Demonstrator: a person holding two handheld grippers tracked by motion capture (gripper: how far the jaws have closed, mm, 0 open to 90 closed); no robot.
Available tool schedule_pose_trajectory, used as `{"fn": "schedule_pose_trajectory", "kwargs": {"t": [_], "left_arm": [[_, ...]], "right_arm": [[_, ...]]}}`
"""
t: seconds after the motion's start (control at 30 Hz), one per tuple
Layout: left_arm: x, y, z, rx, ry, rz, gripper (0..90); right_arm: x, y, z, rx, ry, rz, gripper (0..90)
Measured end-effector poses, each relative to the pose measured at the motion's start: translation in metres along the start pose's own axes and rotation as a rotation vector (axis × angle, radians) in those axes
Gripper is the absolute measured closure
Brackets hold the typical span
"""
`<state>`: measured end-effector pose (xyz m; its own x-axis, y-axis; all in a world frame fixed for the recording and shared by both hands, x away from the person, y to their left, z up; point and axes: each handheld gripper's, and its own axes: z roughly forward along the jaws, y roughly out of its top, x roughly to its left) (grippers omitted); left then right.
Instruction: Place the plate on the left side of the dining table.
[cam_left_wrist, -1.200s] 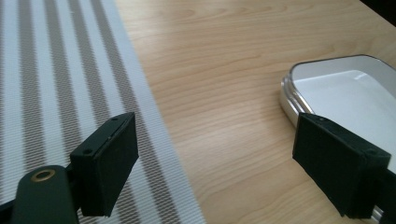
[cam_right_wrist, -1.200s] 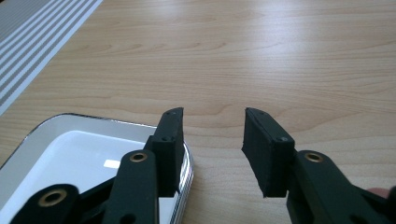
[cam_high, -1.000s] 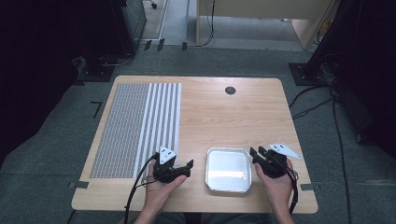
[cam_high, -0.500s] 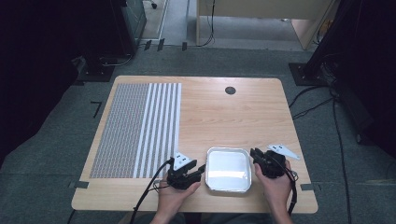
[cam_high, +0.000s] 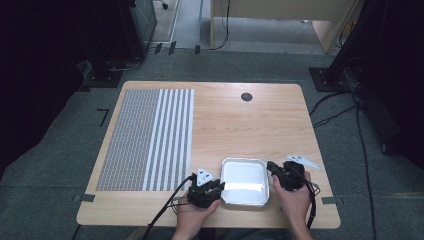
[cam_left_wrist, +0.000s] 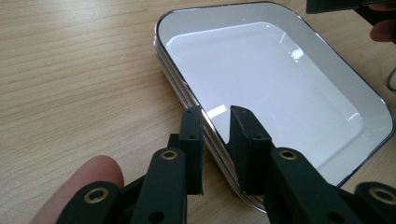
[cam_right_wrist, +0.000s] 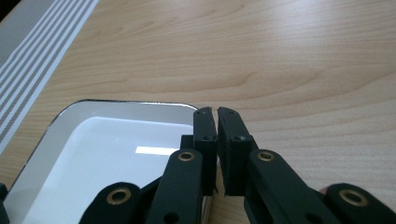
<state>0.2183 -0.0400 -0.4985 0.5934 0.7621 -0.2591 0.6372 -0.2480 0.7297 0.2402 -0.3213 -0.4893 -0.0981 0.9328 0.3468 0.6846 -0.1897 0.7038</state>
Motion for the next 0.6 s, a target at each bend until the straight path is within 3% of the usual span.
{"fn": "schedule_pose_trajectory", "kwargs": {"t": [0.2,0.4,0.6], "left_arm": [[0.0,0.0,0.0,-0.002,0.002,0.002,77.4],[0.0,0.0,0.0,-0.002,0.004,0.003,77.8],[0.0,0.0,0.002,0.005,0.009,-0.001,79.1]], "right_arm": [[-0.005,-0.003,0.005,0.02,0.041,0.032,87.3],[-0.005,-0.004,0.005,0.021,0.033,0.055,89.0],[-0.005,-0.002,-0.005,-0.025,0.075,0.077,88.6]]}}
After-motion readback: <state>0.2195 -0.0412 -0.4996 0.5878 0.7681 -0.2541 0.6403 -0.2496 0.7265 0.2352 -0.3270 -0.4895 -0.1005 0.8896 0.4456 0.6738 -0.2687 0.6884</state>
